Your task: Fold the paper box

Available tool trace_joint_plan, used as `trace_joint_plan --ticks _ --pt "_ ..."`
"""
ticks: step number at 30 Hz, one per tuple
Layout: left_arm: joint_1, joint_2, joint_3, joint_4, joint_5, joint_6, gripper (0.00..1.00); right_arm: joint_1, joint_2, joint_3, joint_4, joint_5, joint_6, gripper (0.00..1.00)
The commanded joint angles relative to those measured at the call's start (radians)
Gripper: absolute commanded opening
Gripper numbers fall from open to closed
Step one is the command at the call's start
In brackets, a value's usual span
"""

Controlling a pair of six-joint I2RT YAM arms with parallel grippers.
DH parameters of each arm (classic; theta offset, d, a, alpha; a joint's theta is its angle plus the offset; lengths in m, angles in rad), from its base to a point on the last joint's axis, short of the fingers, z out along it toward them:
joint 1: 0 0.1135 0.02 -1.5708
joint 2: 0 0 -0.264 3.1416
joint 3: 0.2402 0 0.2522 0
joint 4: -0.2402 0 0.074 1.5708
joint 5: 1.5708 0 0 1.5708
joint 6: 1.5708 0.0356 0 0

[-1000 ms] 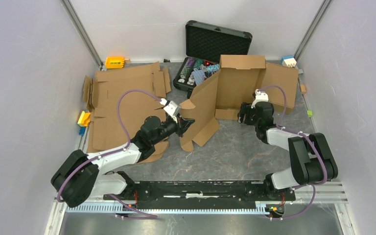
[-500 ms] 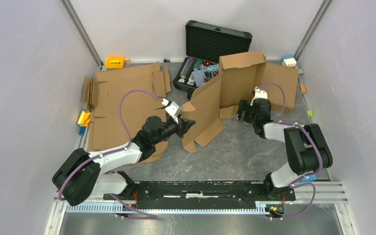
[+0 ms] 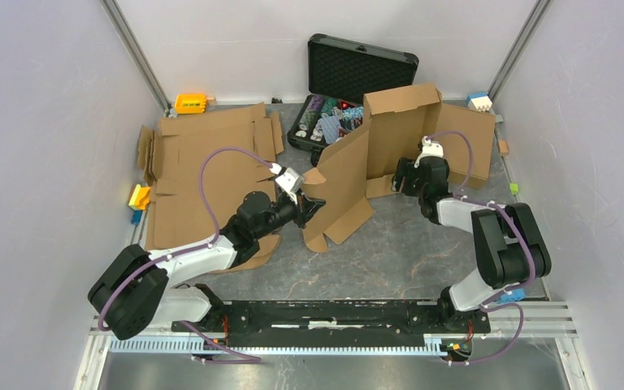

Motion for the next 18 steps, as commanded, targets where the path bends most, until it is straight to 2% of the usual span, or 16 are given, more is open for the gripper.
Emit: trace_joint_plan --ticks 1,8,12,16,18 --pt "-0.011 0.011 0.024 -0.053 -0.011 -0.017 0.12 0.000 0.027 0.063 0.045 -0.004 0.041 0.73" --pt "-0.018 0.019 0.032 -0.059 -0.016 -0.014 0.12 0.010 0.098 0.112 0.060 -0.072 0.051 0.40" --pt "-0.022 0.022 0.035 -0.059 -0.018 -0.014 0.12 0.020 0.150 0.147 0.030 -0.095 0.044 0.31" --pt "-0.031 0.028 0.042 -0.060 -0.019 -0.016 0.12 0.026 0.204 0.181 -0.037 -0.084 0.045 0.28" --pt "-0.038 0.030 0.045 -0.064 -0.024 -0.016 0.12 0.027 0.227 0.197 -0.086 -0.055 0.044 0.22"
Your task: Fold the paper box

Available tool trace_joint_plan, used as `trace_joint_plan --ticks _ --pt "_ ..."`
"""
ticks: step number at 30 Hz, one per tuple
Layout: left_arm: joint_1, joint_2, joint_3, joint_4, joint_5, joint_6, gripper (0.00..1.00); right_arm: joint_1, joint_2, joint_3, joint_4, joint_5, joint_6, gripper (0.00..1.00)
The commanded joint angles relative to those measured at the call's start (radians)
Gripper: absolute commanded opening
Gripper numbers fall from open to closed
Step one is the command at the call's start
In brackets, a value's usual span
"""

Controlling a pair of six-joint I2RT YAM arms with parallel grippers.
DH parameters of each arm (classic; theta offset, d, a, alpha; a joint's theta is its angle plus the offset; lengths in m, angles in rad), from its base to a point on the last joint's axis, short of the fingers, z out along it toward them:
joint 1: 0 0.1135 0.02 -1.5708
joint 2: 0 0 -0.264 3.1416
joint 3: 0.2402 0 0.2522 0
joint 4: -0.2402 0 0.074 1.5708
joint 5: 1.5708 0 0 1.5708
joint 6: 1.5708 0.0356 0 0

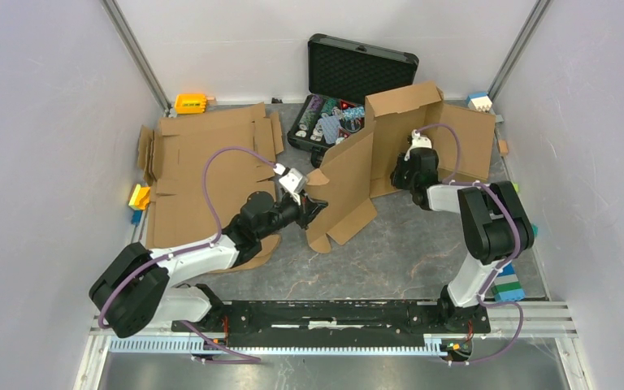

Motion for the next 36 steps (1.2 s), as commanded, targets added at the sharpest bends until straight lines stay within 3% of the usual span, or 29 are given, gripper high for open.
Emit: trace_joint_plan --ticks 1,8,13,18,27,31,36 --pt "-0.020 0.018 0.031 -0.041 -0.006 -0.017 0.13 0.007 0.054 0.048 -0.105 0.034 0.009 0.18" --pt "-0.060 0.010 0.040 -0.064 -0.045 -0.010 0.13 0.006 0.099 0.023 -0.131 0.058 0.028 0.00" --pt "-0.078 -0.002 0.050 -0.089 -0.072 -0.007 0.14 0.006 0.066 -0.025 -0.060 0.008 0.056 0.00" --pt "-0.080 -0.026 0.063 -0.131 -0.107 -0.016 0.15 0.007 -0.075 -0.056 -0.015 -0.073 0.059 0.19" --pt "-0.080 -0.133 0.114 -0.318 -0.175 -0.015 0.12 -0.006 -0.396 -0.083 -0.164 0.019 -0.045 0.49" --pt "-0.080 -0.205 0.146 -0.430 -0.185 -0.027 0.05 -0.018 -0.508 -0.105 -0.222 0.080 -0.073 0.55" --pt "-0.080 -0.299 0.159 -0.535 -0.238 -0.031 0.02 -0.020 -0.569 -0.121 -0.264 0.088 -0.106 0.52"
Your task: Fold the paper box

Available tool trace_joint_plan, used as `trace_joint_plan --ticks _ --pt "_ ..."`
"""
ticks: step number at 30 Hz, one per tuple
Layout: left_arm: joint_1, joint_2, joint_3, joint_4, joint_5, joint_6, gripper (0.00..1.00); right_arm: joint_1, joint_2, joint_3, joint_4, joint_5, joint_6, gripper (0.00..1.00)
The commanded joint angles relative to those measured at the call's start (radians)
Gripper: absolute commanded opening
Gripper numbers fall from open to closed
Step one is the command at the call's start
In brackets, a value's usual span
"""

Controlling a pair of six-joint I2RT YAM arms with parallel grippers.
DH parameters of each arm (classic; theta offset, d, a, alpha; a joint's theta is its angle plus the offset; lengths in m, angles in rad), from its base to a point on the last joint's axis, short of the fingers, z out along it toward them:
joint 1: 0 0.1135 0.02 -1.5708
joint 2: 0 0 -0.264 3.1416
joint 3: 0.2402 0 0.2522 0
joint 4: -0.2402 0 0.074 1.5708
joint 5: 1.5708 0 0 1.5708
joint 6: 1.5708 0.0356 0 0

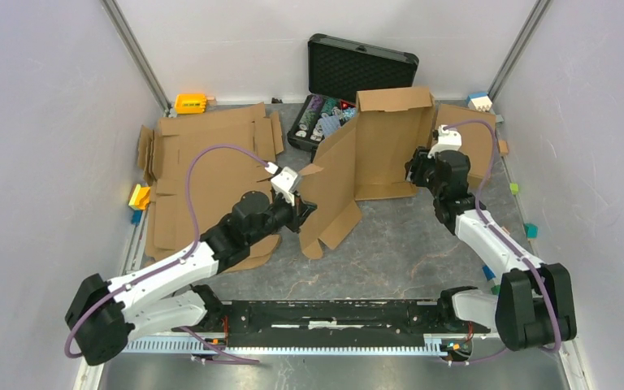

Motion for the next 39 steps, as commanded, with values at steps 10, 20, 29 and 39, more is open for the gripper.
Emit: trace_joint_plan --ticks 10,20,29,39 --pt "-0.004 -0.114 0.024 -0.108 -0.060 -0.016 0.02 0.015 -0.050 -0.126 0.032 -0.215 -0.059 0.24" --pt "-0.005 -0.100 -0.015 -0.057 -0.063 0.031 0.02 0.180 0.224 0.022 0.088 0.009 -0.086 0.00" --pt "-0.006 -0.102 -0.019 -0.047 -0.049 0.027 0.02 0.183 0.425 0.118 0.147 0.099 -0.083 0.00" --pt "-0.006 -0.096 -0.020 -0.040 -0.035 0.023 0.02 0.193 0.530 0.111 0.265 0.088 -0.043 0.00"
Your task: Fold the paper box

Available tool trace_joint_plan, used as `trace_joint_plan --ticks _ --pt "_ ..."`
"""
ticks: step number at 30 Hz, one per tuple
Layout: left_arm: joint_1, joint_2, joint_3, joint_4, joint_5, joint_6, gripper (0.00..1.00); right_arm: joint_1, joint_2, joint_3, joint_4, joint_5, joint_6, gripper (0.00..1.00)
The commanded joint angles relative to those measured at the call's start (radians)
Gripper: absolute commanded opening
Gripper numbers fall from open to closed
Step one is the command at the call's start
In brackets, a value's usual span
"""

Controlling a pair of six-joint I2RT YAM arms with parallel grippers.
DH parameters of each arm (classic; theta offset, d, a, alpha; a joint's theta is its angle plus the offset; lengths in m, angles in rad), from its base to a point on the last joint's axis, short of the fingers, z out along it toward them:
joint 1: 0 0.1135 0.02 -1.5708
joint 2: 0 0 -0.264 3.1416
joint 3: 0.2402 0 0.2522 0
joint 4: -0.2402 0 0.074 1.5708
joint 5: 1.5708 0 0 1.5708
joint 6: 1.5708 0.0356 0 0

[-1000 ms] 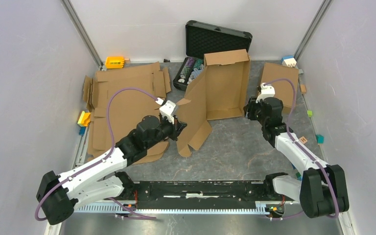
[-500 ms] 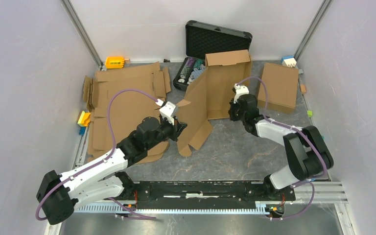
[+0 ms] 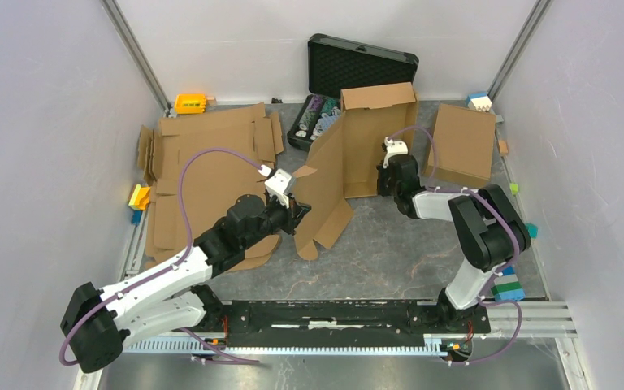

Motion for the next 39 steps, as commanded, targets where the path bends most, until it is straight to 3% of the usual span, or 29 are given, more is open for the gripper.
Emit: trace_joint_plan --ticks 1,14,22,27,31,39 --pt "-0.006 0.002 -0.002 0.055 0.018 0.029 0.02 0.012 0.036 0.032 0.073 0.047 0.017 0.00" --pt "-0.007 0.001 -0.007 0.065 0.026 0.026 0.02 0.015 0.103 -0.003 -0.017 0.166 0.094 0.00" --pt "-0.009 -0.003 -0.007 0.065 0.028 0.022 0.02 0.022 0.190 0.125 -0.174 0.207 0.102 0.00" --pt "-0.009 0.007 -0.005 0.071 0.036 0.015 0.02 0.024 0.178 0.115 -0.170 0.200 0.113 0.00" --pt "-0.009 0.010 -0.002 0.071 0.034 0.016 0.02 0.025 0.131 0.069 -0.092 0.132 0.121 0.00" --pt "-0.009 0.004 0.002 0.053 0.023 0.016 0.02 0.025 -0.098 0.070 -0.114 0.060 0.082 0.00"
